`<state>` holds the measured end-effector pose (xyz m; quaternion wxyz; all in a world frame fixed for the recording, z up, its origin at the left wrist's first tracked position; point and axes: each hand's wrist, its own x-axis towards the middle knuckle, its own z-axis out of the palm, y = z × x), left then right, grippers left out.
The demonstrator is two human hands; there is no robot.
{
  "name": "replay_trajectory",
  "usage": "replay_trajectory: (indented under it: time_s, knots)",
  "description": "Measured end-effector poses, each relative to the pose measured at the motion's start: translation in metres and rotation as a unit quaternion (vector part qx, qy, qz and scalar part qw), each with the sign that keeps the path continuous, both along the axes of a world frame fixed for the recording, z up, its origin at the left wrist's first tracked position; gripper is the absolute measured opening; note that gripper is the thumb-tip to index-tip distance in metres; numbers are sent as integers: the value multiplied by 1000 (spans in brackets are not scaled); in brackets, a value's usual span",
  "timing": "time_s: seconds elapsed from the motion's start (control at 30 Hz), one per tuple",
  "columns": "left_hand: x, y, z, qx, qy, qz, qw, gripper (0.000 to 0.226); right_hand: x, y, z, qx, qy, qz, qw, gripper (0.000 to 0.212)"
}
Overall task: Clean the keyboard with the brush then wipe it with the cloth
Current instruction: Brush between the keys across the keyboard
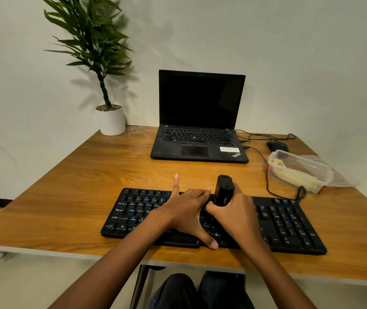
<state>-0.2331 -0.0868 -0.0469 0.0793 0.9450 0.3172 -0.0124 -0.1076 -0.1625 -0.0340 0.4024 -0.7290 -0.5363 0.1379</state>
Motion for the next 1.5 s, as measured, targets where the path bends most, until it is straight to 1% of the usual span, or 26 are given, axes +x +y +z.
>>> replay_trajectory:
  time_s: [0.07,0.1,0.13,0.2,0.27,0.33,0.4,0.43,0.47,0.53,0.6,0.63,0.67,0.7,0.77,0.8,0.93,0.97,1.0,1.1,1.13,1.2,1.3,1.37,1.47,1.5]
  knots:
    - [0,-1,0,2,5,3,1000,125,9,7,10,-72,-3,20,997,31]
    - [0,-1,0,1,4,2,1000,126,13,12,16,-88,1,22,996,30]
    - [0,0,0,0,0,-2,1000,127,15,16,21,-79,7,15,997,30]
    - [0,0,-1,-2,-10,-8,1000,125,12,20,18,-23,15,-12,1000,29]
    - [0,-1,0,-3,-6,-4,1000,124,4,13,7,16,-7,-27,999,28]
    - [0,-2,1,0,8,5,1000,124,2,4,1,-5,-20,-17,1000,28]
    - [0,-1,2,2,14,9,1000,125,11,10,9,-69,-6,7,998,28]
    - [0,-1,1,2,13,7,1000,126,15,15,16,-84,1,11,996,28]
    - [0,1,0,3,10,3,1000,127,18,19,21,-77,6,5,997,28]
    - [0,3,-3,6,6,-3,1000,132,16,22,20,-23,7,-20,1000,29]
    - [0,2,-4,4,0,-6,1000,132,6,12,8,23,1,-25,999,28]
    - [0,1,-3,2,-2,-5,1000,130,2,5,4,23,-6,-17,1000,28]
    - [0,1,-3,2,-5,-3,1000,128,1,1,2,5,-16,-2,1000,29]
    - [0,1,-3,3,-8,-1,1000,126,4,2,4,-29,-22,13,999,29]
    - [0,1,-1,2,-8,1,1000,125,14,12,17,-86,-4,23,996,29]
    - [0,2,-2,1,-7,-1,1000,126,17,17,22,-85,4,16,996,30]
    - [0,0,-2,6,-8,-6,1000,127,3,5,7,25,-16,-19,999,28]
    - [0,-1,-1,8,-7,-4,1000,126,-1,-2,2,29,-14,-15,999,28]
    - [0,-1,-1,9,-5,-2,1000,126,-1,-7,1,11,-9,-6,1000,28]
    - [0,-4,3,3,13,8,1000,125,14,-2,18,-86,22,26,996,24]
    - [-1,-5,4,-1,18,10,1000,125,17,0,24,-86,28,24,996,23]
    - [-1,-6,5,-7,25,10,1000,126,16,1,27,-36,40,1,999,24]
    - [0,-3,3,-7,17,3,1000,128,-3,-17,10,16,57,-20,998,25]
    - [1,-1,1,0,6,-2,1000,131,-10,-32,2,7,53,-12,999,24]
    - [0,-4,3,9,9,2,1000,130,-1,-33,11,-58,64,26,996,22]
    - [-1,-6,4,14,11,3,1000,129,5,-29,15,-63,69,27,995,21]
